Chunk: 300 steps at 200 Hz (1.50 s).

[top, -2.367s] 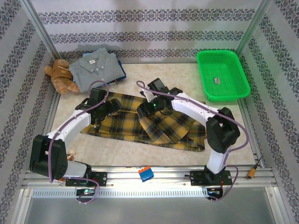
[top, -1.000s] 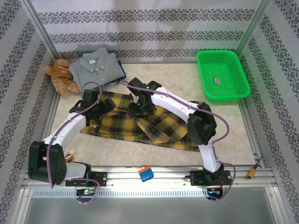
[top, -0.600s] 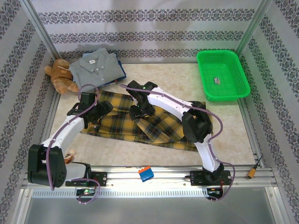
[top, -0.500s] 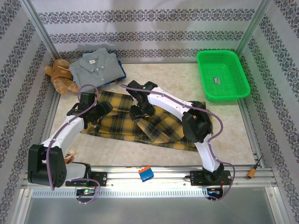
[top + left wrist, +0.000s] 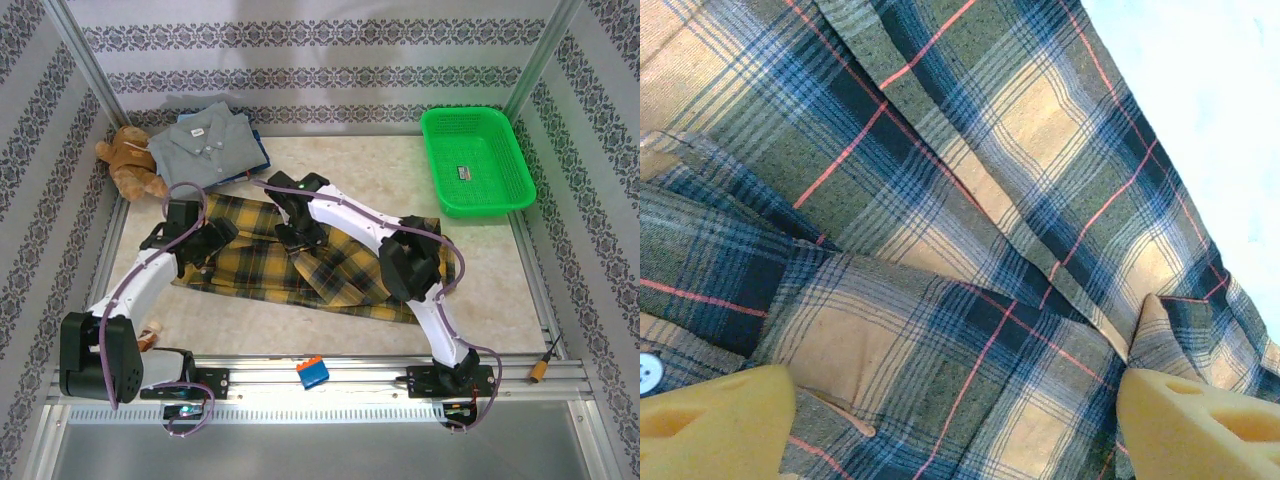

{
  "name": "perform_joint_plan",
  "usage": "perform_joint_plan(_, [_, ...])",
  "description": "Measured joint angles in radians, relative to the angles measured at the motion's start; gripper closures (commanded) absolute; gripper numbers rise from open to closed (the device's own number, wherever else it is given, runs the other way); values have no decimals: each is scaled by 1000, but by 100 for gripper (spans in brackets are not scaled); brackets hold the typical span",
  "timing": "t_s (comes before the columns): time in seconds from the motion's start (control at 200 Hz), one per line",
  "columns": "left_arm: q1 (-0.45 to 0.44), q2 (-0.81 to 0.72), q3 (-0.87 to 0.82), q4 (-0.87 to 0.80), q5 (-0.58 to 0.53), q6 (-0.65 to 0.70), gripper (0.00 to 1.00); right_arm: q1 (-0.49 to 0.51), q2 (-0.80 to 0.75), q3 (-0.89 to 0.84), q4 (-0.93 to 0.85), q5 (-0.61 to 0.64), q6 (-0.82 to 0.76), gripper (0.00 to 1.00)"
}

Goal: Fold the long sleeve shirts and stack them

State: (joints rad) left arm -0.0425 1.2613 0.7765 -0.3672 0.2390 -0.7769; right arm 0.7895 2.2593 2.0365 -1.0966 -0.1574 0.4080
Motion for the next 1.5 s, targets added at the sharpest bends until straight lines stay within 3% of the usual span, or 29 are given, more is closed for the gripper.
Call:
perform_joint_plan(0.225, [23, -22, -13, 0, 1, 7, 16, 0, -139, -131, 92, -151, -89, 100])
perform_joint_plan(0.485, [25, -23, -8, -4, -8, 11, 16, -2, -430, -220, 178, -566, -217, 100])
perform_joint_plan(0.625, [25, -23, 10, -8, -12, 11, 16, -37, -404, -254, 181, -690, -249, 100])
perform_joint_plan(0.869, [23, -10, 51, -39, -39, 11, 16, -181, 43, -172, 159, -648, -271, 100])
perform_joint_plan(0.964, [16, 2, 82, -47, -53, 14, 16, -225, 132, -113, 134, -598, -277, 100])
perform_joint_plan(1.184, [-39, 25, 100, -45, -69, 13, 16, -279, 72, -79, 82, -508, -327, 100])
perform_joint_plan(1.499, [-161, 98, 105, -35, -30, -45, 16, -217, -192, -473, 72, -494, -390, 100])
